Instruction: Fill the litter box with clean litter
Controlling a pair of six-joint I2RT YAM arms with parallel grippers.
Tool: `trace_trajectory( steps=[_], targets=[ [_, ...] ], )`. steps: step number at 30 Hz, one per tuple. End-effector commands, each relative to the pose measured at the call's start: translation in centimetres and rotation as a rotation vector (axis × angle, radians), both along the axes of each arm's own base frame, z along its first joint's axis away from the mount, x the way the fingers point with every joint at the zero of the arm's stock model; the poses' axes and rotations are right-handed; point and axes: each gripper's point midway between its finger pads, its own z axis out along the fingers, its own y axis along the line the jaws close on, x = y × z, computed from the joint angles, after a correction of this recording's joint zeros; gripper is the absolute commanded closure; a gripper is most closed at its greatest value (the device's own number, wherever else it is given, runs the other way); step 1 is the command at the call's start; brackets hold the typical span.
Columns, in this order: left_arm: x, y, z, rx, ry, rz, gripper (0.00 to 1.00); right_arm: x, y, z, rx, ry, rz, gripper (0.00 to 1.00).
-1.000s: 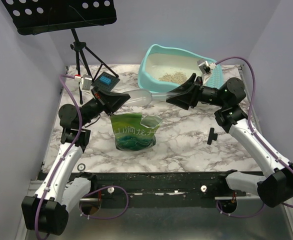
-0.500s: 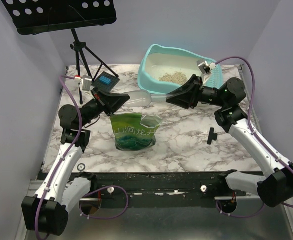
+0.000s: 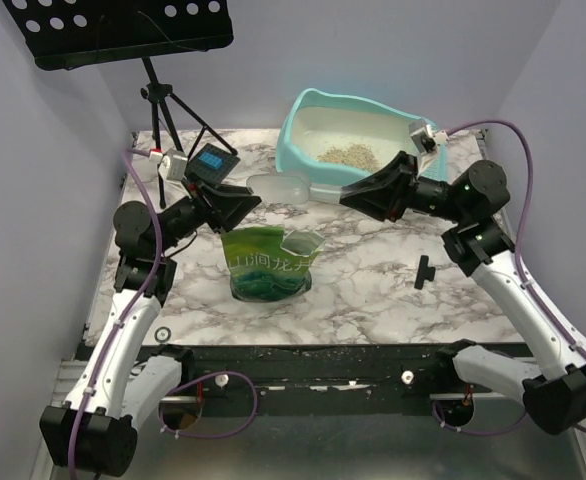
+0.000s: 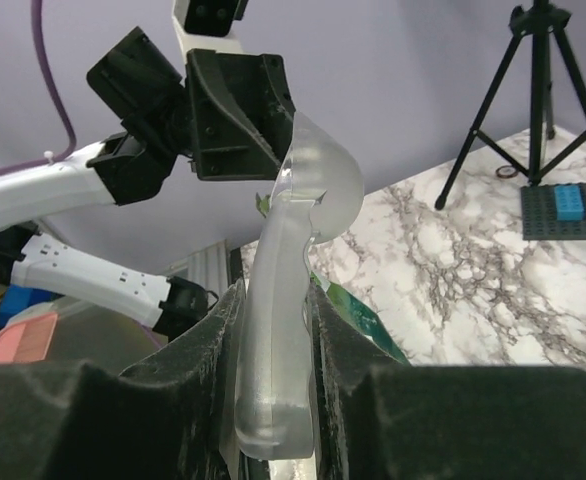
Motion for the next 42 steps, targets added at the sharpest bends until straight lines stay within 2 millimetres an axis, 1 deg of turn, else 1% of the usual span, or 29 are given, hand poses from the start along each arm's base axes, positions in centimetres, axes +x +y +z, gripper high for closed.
trace_trajectory(
  steps=[1,5,7,9,10,13,15,18,20,24,28,31,34,38,42],
  targets=[
    [-0.9,0.6,0.9,0.075,-0.048,0.040,0.46,-0.7,-1.9,2.6,-0.017,-0.058,-0.133,1.00],
    [-1.1,1.1,0.7,0.165,-0.048,0.077,0.42,-1.4,-3.7,2.2,-0.088,-0.026,-0.236,1.00],
    [-1.3,1.2,0.1,0.229,-0.044,0.083,0.42,-1.8,-4.3,1.7,-0.123,0.001,-0.263,1.00],
    [-1.4,1.2,-0.9,0.332,-0.047,0.100,0.42,-2.3,-4.8,1.0,-0.144,0.024,-0.277,1.00],
    [-1.7,0.7,-1.3,0.393,-0.073,0.093,0.42,-2.4,-5.0,0.5,-0.156,0.035,-0.284,0.99],
    [-1.5,1.2,-3.3,0.582,-0.101,0.142,0.41,-2.9,-5.5,-0.8,-0.188,0.054,-0.298,1.00],
    [-1.6,1.1,-4.2,0.642,-0.121,0.136,0.41,-3.3,-5.5,-1.7,-0.201,0.066,-0.286,1.00],
    [-2.5,0.3,-4.8,0.683,-0.167,0.082,0.39,-3.6,-5.7,-2.9,-0.225,0.084,-0.285,1.00],
    [-2.7,0.2,-5.5,0.722,-0.171,0.070,0.38,-3.7,-6.0,-3.2,-0.235,0.083,-0.299,1.00],
    [-2.4,0.5,-6.3,0.799,-0.188,0.096,0.36,-4.0,-6.4,-3.1,-0.242,0.082,-0.314,1.00],
    [-2.5,0.0,-7.5,0.830,-0.167,0.064,0.36,-4.1,-6.5,-3.1,-0.265,0.097,-0.316,1.00],
    [-2.4,0.1,-8.5,0.855,-0.153,0.071,0.36,-4.1,-6.5,-3.4,-0.283,0.116,-0.305,1.00],
    [-2.6,-0.3,-9.0,0.859,-0.141,0.048,0.37,-4.2,-6.3,-3.7,-0.302,0.136,-0.288,1.00],
    [-2.9,-0.3,-9.7,0.881,-0.133,0.053,0.41,-4.1,-6.3,-3.9,-0.330,0.148,-0.284,1.00],
    [-3.2,-0.5,-10.3,0.897,-0.121,0.045,0.58,-3.9,-6.2,-4.5,-0.371,0.180,-0.264,1.00]
  ],
)
